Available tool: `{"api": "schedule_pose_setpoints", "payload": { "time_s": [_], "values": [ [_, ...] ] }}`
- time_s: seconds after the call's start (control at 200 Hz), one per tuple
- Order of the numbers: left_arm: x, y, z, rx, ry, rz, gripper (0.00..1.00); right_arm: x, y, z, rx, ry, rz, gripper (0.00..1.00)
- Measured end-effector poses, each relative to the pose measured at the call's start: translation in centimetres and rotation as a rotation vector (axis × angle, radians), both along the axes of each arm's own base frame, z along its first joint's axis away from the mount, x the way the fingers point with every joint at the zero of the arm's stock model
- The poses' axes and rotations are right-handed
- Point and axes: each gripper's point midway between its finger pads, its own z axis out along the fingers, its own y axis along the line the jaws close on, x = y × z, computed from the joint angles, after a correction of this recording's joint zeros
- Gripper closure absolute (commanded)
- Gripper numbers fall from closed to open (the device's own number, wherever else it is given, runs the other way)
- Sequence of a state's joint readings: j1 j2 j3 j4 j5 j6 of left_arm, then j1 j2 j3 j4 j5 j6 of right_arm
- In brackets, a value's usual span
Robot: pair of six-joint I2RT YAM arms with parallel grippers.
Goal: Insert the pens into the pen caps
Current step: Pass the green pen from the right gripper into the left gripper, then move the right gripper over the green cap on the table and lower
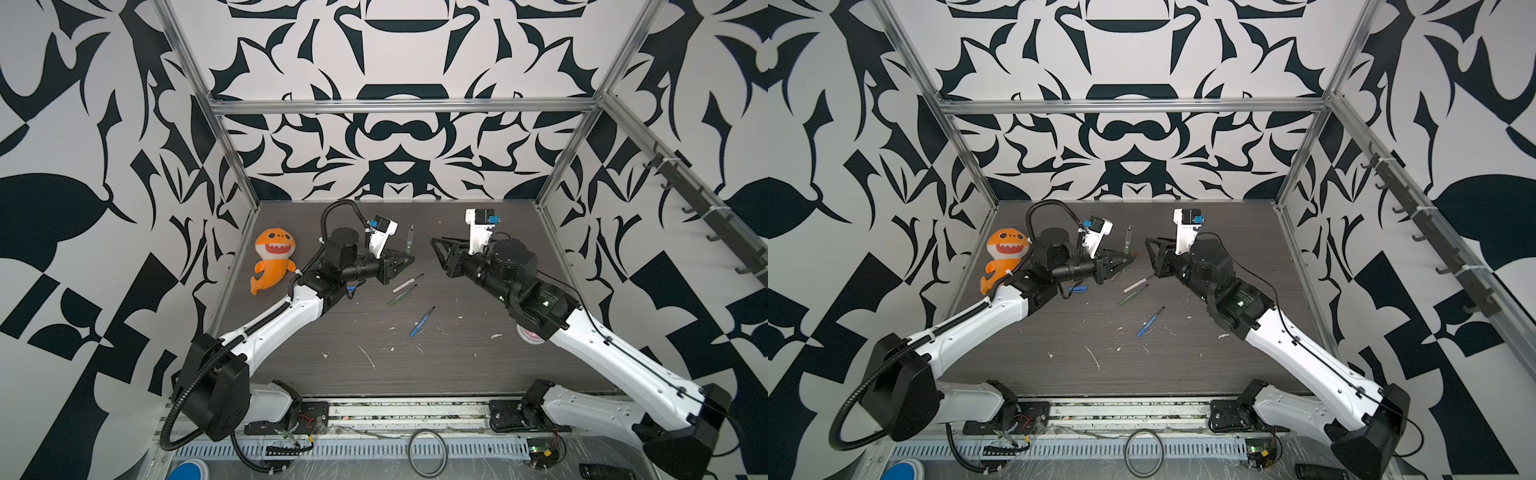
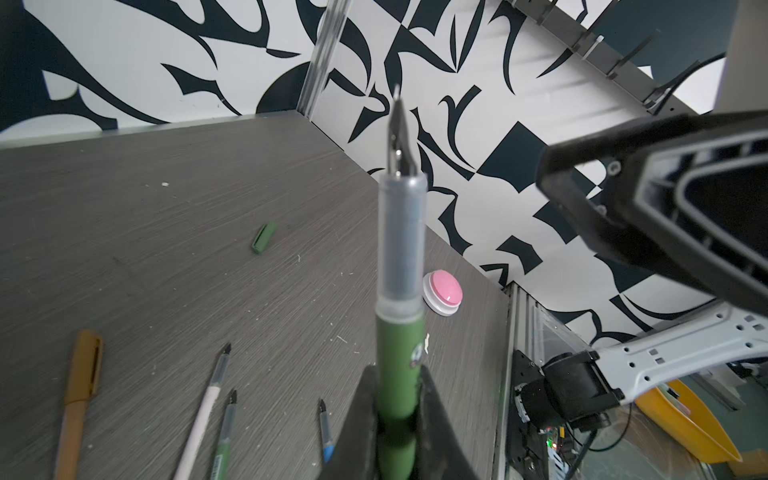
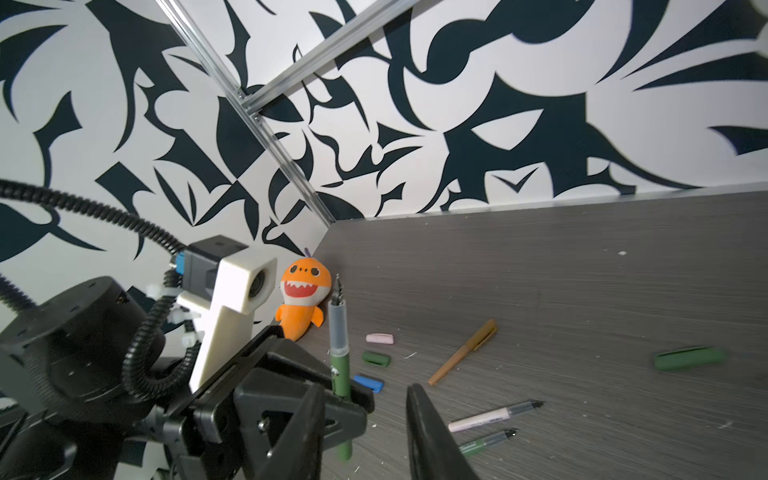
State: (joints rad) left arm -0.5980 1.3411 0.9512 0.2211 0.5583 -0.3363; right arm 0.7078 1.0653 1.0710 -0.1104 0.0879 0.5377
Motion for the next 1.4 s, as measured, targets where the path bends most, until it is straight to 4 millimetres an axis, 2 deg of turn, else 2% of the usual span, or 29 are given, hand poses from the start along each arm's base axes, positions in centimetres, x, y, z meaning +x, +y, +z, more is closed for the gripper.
{"api": "schedule_pose_setpoints", "payload": {
  "time_s": [0.08,0.18,0.215,0.285,0.39,0.465,0.56,0.79,0.89,1.1,1.245,1.4],
  "values": [
    [-0.4,0.0,0.2,0.022,-0.045,0.002,0.92,1.7,-1.7,-0.3,-0.059,0.034,-0.066,0.62],
    [-1.6,-0.4,0.7,0.046,-0.106,-0.014,0.92,5.8,-5.4,-2.8,-0.146,0.131,-0.196,0.51],
    [-2.1,-0.6,1.0,0.051,-0.13,-0.024,0.92,7.2,-6.7,-4.5,-0.179,0.175,-0.234,0.49],
    [-3.0,-0.8,1.7,0.055,-0.171,-0.034,0.92,9.4,-9.3,-9.3,-0.252,0.308,-0.305,0.43],
    [-3.8,-1.0,2.4,0.054,-0.213,-0.046,0.92,11.3,-12.0,-15.7,-0.343,0.476,-0.362,0.39],
    [-4.1,-1.2,2.5,0.06,-0.227,-0.053,0.92,12.3,-13.1,-19.1,-0.383,0.564,-0.382,0.38],
    [-4.5,-1.5,2.3,0.068,-0.232,-0.061,0.92,14.3,-14.0,-22.0,-0.408,0.648,-0.401,0.38],
    [-5.3,-2.1,2.1,0.08,-0.247,-0.082,0.92,20.2,-13.7,-26.6,-0.446,0.726,-0.413,0.37],
    [-5.6,-2.3,2.1,0.082,-0.255,-0.09,0.92,21.8,-13.4,-28.6,-0.469,0.757,-0.409,0.36],
    [-5.7,-2.3,2.0,0.086,-0.255,-0.092,0.92,21.8,-13.7,-31.6,-0.526,0.831,-0.403,0.35],
    [-5.8,-2.3,2.0,0.086,-0.254,-0.094,0.92,21.9,-13.7,-32.5,-0.547,0.85,-0.393,0.35],
    [-6.0,-2.5,1.9,0.086,-0.253,-0.1,0.92,21.4,-13.8,-32.7,-0.562,0.858,-0.382,0.36]
  ]
}}
